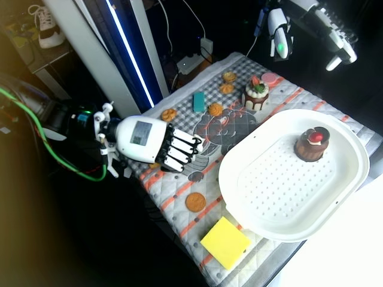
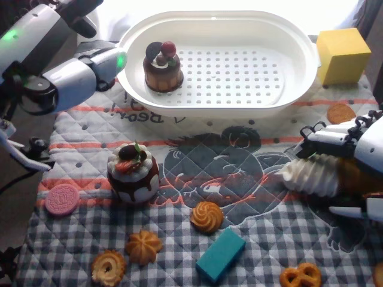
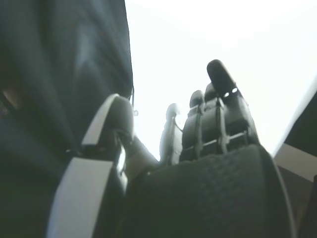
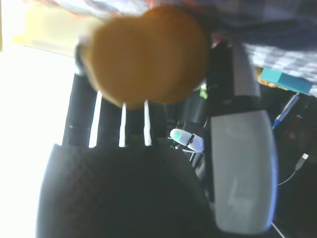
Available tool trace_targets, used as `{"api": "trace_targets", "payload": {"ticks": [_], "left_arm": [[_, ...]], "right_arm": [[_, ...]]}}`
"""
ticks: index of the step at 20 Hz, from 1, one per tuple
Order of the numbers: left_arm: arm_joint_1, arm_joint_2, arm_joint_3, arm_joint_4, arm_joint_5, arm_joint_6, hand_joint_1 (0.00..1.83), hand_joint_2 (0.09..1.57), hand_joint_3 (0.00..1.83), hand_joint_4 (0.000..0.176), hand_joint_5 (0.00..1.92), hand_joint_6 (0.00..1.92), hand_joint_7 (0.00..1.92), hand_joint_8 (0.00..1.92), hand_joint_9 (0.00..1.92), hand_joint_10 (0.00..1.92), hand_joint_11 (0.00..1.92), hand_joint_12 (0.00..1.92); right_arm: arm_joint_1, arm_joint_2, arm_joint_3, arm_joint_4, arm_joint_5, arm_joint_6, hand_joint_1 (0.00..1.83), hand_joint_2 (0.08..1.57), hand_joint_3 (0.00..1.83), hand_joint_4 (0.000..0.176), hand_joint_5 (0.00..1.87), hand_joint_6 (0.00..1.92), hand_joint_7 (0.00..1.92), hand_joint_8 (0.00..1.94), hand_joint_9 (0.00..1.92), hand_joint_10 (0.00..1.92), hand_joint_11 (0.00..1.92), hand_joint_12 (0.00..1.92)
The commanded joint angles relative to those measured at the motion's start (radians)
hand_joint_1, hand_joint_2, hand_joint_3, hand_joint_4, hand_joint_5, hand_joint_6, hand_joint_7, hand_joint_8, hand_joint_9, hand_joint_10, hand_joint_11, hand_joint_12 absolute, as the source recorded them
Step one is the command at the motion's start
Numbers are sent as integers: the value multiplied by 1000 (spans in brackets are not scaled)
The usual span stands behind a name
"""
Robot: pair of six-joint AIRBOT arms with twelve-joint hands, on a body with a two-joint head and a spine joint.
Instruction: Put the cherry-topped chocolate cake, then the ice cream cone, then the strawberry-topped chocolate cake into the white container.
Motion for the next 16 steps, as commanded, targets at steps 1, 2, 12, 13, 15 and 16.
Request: {"api": "trace_targets", "payload": {"ticks": [1,2,12,13,15,16], "left_arm": [[-2,16,-8,21,-135,-4,770,1398,0,123,154,32,122,8,0,435,0,1382],[4,19,-12,21,-141,-4,768,1402,0,120,154,34,120,5,0,400,0,1297],[86,40,-65,35,-211,-4,711,1408,2,86,170,20,62,1,4,176,0,1032],[92,40,-69,35,-217,-4,734,1411,2,69,166,13,59,0,4,160,0,895],[100,40,-74,34,-231,-4,740,1412,1,50,158,6,62,1,8,136,0,730],[101,37,-75,36,-233,-4,726,1413,1,70,158,4,39,0,1,89,0,532]], "right_arm": [[26,22,-3,-5,163,-3,1199,1268,0,0,629,1306,805,1545,789,1648,747,1920],[35,34,-9,-12,187,-3,1196,1273,1,0,621,1310,797,1568,800,1681,773,1921],[319,-29,97,-21,102,-82,1126,1234,0,0,760,1316,1070,1797,1331,1892,1421,1921],[352,-48,117,-21,63,-95,1185,1245,1,0,720,1358,825,1519,1260,1774,1329,1921],[461,-115,187,-18,-75,-138,1182,1252,0,0,640,1357,840,1403,894,1477,862,1862],[500,-161,234,-9,-141,-145,1176,1262,2,0,675,1284,778,1532,740,1607,734,1909]]}}
